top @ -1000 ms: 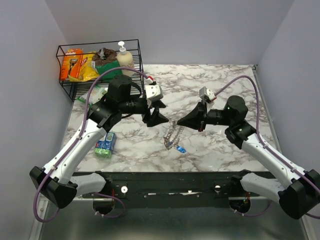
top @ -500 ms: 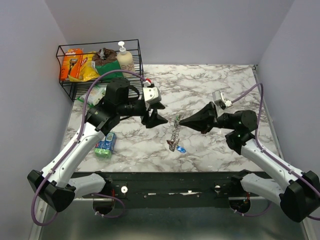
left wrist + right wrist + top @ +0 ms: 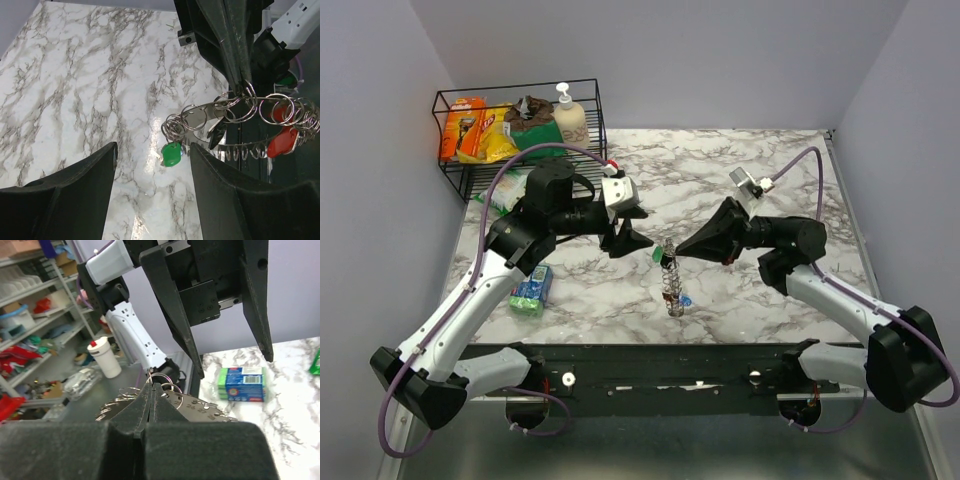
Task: Put the keys on the keyring
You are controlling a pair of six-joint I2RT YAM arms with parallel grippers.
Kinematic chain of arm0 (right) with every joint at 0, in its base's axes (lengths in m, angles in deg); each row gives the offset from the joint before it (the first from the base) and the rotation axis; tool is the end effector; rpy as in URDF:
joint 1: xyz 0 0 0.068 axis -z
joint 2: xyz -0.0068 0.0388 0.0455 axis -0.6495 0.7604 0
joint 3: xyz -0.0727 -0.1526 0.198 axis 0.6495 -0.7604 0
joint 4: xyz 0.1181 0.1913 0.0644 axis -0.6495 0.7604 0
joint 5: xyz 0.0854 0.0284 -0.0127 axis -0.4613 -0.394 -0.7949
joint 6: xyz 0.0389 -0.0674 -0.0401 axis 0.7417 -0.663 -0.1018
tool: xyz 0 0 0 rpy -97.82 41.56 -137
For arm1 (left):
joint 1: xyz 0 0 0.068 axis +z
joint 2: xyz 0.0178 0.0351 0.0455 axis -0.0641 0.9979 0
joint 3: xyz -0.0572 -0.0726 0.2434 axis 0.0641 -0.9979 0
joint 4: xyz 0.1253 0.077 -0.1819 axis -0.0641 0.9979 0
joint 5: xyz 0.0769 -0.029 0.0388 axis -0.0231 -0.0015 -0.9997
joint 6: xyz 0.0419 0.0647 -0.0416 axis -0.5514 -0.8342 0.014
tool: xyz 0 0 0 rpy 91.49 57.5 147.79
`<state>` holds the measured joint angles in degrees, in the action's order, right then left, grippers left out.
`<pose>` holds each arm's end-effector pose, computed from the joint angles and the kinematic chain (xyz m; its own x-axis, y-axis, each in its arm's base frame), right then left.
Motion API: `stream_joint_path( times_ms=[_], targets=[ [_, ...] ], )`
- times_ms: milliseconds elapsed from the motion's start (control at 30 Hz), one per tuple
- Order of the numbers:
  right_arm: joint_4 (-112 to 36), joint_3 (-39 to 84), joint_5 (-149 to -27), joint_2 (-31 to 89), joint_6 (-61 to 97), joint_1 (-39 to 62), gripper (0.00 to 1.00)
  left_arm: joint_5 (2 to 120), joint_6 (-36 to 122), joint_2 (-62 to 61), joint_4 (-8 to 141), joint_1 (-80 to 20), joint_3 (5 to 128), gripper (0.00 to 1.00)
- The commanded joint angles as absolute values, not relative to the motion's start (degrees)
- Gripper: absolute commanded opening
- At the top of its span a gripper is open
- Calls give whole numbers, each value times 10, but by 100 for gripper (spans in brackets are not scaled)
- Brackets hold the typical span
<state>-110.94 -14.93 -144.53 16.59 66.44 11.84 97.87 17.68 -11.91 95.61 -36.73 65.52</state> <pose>0.1637 0.1691 0.3625 -0.3178 0.2338 -0.9189 -0.9365 -0.2289 0.2657 0.1684 -0.1751 0.3832 -0.0473 0.2313 -0.9717 0.9838 0.1789 -0.0053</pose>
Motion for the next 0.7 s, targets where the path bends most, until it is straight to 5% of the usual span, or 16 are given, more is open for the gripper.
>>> stream_joint_path(
  times_ms=[0, 433, 667],
  targets=[
    [-1325, -118, -1469, 157, 713, 117, 1, 970, 169, -134, 948, -366, 647, 68],
    [-1154, -115, -1485, 120, 603, 116, 1, 988, 169, -147, 943, -366, 648, 66],
    [-751, -62, -1422, 50, 343, 117, 1, 1037, 158, -143, 973, -365, 674, 67]
  ],
)
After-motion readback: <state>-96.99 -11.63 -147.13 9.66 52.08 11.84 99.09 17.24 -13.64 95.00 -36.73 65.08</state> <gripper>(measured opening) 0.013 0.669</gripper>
